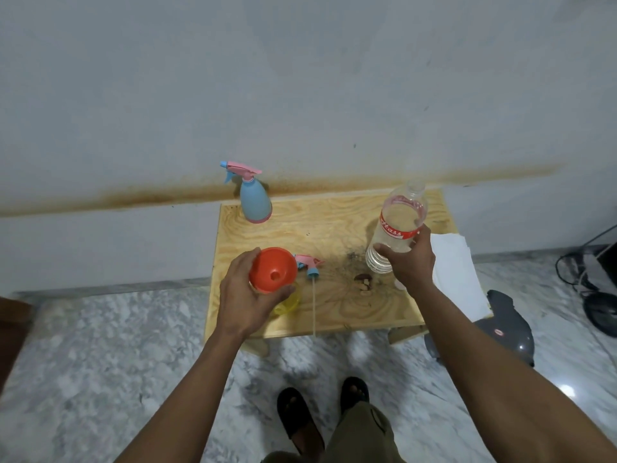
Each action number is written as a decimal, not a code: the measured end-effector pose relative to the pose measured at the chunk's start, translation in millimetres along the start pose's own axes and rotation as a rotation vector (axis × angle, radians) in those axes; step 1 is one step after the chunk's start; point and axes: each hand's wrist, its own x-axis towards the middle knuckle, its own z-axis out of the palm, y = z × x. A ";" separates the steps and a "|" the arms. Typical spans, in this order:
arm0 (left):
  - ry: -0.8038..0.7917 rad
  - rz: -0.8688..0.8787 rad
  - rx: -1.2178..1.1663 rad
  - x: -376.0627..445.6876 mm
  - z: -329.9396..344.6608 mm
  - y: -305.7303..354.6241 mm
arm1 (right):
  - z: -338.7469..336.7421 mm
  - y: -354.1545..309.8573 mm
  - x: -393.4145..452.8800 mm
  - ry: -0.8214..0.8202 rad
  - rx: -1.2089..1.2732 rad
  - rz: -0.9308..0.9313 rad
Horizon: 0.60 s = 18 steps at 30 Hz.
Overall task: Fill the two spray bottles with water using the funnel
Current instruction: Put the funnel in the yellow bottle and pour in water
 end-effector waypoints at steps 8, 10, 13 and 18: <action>0.231 0.269 0.009 9.5 8.2 69.0 | -11.8 3.8 1.9 -0.060 -0.032 0.011; 0.151 0.364 0.029 18.8 36.7 79.8 | -13.3 5.4 1.5 -0.068 -0.040 -0.007; -0.058 0.342 0.103 26.0 89.0 77.1 | -15.8 9.3 1.2 -0.085 -0.056 -0.030; -0.294 0.185 0.285 32.7 160.9 39.3 | -23.6 18.8 7.5 -0.151 -0.063 -0.051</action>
